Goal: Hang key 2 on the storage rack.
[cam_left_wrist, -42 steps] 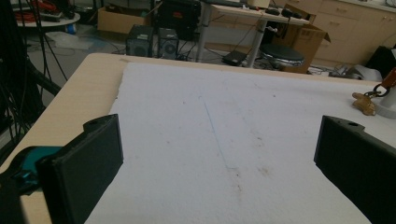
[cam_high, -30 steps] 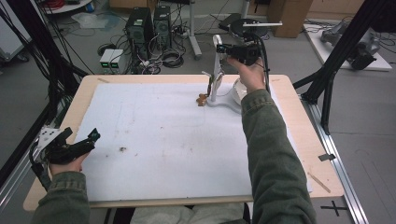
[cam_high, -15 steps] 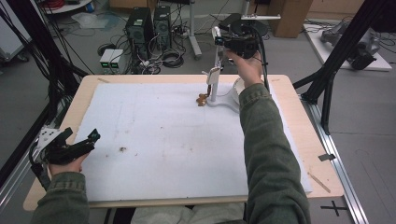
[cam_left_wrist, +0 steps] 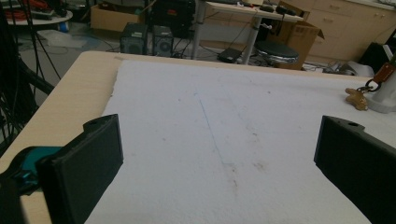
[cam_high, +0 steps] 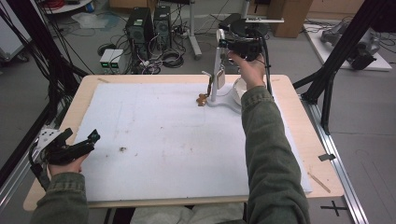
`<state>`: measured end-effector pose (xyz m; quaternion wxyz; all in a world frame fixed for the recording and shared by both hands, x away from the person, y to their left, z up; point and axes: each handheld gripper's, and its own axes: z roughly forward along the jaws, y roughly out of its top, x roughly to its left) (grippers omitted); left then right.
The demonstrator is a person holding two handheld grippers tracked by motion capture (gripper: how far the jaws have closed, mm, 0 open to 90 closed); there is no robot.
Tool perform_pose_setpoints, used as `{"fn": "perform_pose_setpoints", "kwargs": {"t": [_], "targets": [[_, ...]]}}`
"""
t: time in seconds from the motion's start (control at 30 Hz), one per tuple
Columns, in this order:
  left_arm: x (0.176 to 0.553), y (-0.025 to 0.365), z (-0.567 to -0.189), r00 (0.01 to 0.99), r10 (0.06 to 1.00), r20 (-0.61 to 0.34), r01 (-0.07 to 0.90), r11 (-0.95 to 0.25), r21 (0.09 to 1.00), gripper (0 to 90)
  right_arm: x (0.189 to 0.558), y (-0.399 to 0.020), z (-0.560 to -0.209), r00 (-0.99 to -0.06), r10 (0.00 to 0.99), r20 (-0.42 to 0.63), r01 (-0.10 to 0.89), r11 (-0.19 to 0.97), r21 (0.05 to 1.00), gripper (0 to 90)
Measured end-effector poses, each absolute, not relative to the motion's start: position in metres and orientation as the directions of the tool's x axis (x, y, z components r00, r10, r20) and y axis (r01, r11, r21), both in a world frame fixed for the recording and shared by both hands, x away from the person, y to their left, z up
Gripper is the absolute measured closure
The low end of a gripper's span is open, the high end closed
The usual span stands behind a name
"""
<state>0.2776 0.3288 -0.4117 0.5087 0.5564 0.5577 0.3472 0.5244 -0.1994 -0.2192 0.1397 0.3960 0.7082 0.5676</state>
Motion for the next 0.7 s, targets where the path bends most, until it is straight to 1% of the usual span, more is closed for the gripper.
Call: {"fn": "perform_pose_setpoints", "kwargs": {"t": [0.13,0.33,0.47,0.5,0.53,0.6,0.7], "targets": [[0.278,0.329,-0.412,0.137,0.973,-0.185,0.271,0.142,0.952,1.7,0.527,-0.200,-0.221,-0.645,0.723,0.248,0.391,0.034,0.920,74.1],[0.279,0.329,-0.412,0.141,0.972,-0.188,0.273,0.144,0.951,1.7,0.531,-0.189,-0.225,-0.661,0.735,0.153,0.323,0.095,0.942,73.9],[0.278,0.329,-0.412,0.143,0.973,-0.183,0.277,0.138,0.951,1.7,0.533,-0.184,-0.228,-0.676,0.726,0.125,0.299,0.116,0.947,73.3],[0.278,0.329,-0.412,0.143,0.973,-0.182,0.277,0.137,0.951,1.7,0.532,-0.182,-0.229,-0.683,0.722,0.110,0.289,0.128,0.949,71.4],[0.278,0.329,-0.412,0.144,0.973,-0.182,0.276,0.137,0.951,1.7,0.531,-0.181,-0.229,-0.688,0.719,0.102,0.274,0.127,0.953,66.8],[0.278,0.329,-0.412,0.144,0.972,-0.184,0.276,0.140,0.951,1.7,0.529,-0.179,-0.228,-0.688,0.719,0.100,0.262,0.118,0.958,60.7],[0.278,0.330,-0.413,0.142,0.972,-0.187,0.275,0.143,0.951,1.7,0.527,-0.178,-0.227,-0.682,0.726,0.093,0.276,0.137,0.952,59.7]]}}
